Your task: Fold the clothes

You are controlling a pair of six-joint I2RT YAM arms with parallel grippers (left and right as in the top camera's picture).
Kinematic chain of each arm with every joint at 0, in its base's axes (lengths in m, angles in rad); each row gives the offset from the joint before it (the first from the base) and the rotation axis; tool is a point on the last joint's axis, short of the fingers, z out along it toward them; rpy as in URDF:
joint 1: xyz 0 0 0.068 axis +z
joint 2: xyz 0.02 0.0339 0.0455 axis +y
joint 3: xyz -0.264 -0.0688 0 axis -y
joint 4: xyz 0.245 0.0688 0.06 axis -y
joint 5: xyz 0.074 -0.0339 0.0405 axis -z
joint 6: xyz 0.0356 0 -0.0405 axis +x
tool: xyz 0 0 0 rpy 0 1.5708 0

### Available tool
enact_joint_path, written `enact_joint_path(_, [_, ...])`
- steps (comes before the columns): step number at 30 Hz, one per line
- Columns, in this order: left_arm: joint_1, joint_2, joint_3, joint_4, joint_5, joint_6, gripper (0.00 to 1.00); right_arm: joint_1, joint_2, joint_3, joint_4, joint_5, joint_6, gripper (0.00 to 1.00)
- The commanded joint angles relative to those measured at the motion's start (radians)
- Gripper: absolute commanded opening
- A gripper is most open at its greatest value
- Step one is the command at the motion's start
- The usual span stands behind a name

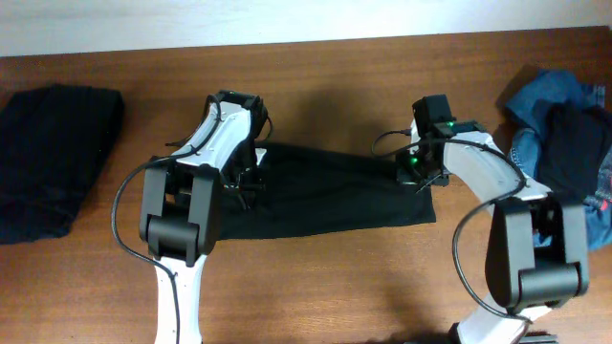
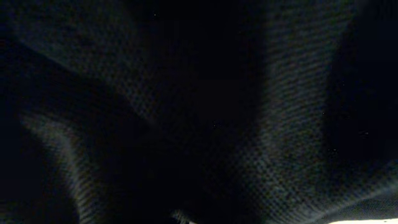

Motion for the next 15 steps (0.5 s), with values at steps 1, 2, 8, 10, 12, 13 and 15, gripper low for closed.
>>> enact_joint_path(1, [0.014, -0.002, 0.005, 0.007, 0.010, 0.010, 0.10, -0.002, -0.080, 0.033, -0.060, 0.005, 0.006, 0.04])
enact_joint_path(2, [0.016, -0.002, 0.005, 0.007, 0.010, 0.010, 0.10, -0.002, -0.088, 0.033, -0.083, 0.006, 0.006, 0.04])
enact_joint_path(8, [0.031, -0.002, 0.005, 0.013, 0.010, 0.010, 0.10, -0.001, -0.092, 0.024, -0.202, 0.005, 0.006, 0.04])
enact_joint_path(10, [0.037, -0.002, 0.005, 0.013, 0.010, 0.010, 0.10, 0.000, -0.092, 0.010, -0.216, 0.005, 0.006, 0.04])
enact_joint_path(12, [0.041, -0.002, 0.005, 0.013, 0.010, 0.010, 0.10, 0.000, -0.092, -0.011, -0.216, 0.005, 0.006, 0.04])
enact_joint_path(13, [0.043, -0.002, 0.005, 0.013, 0.010, 0.010, 0.10, -0.001, -0.092, -0.021, -0.216, 0.005, 0.006, 0.04])
enact_joint_path(15, [0.046, -0.002, 0.005, 0.013, 0.011, 0.010, 0.10, -0.001, -0.092, -0.042, -0.210, 0.005, 0.006, 0.04])
